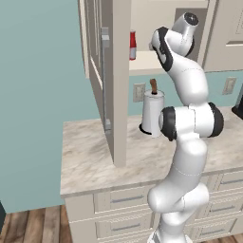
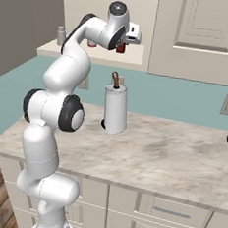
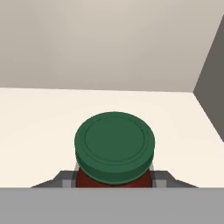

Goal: Collect the paprika, ketchup, and shaker from the cabinet and place them next to the stove.

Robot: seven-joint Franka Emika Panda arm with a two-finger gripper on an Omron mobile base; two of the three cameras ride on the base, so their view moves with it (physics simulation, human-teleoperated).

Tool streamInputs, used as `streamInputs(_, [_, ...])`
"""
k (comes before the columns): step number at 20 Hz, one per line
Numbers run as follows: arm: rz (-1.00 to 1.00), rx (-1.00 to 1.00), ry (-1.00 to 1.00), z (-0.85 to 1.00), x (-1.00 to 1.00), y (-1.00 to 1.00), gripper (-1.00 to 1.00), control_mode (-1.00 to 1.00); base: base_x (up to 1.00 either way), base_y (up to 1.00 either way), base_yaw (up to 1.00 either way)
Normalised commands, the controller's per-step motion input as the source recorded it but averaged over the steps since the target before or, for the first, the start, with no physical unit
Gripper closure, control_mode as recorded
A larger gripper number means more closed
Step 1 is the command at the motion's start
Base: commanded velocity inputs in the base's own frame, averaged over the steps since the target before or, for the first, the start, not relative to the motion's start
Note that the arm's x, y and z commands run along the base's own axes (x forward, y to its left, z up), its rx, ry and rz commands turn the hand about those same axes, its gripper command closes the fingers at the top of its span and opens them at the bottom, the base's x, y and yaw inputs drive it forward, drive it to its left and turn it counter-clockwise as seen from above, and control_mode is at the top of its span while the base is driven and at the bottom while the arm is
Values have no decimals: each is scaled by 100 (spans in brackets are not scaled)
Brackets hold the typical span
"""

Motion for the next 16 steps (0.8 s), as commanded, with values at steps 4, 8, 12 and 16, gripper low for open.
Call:
streamInputs(4, [0, 0, -1, 0, 0, 0, 100, -100, 0, 0, 0])
streamInputs(8, [0, 0, 0, -1, -6, 0, 100, -100, 0, 0, 0])
streamInputs(12, [0, 0, -1, -1, -12, 0, 100, -100, 0, 0, 0])
streamInputs(16, [0, 0, -4, -7, -44, 0, 100, -100, 0, 0, 0])
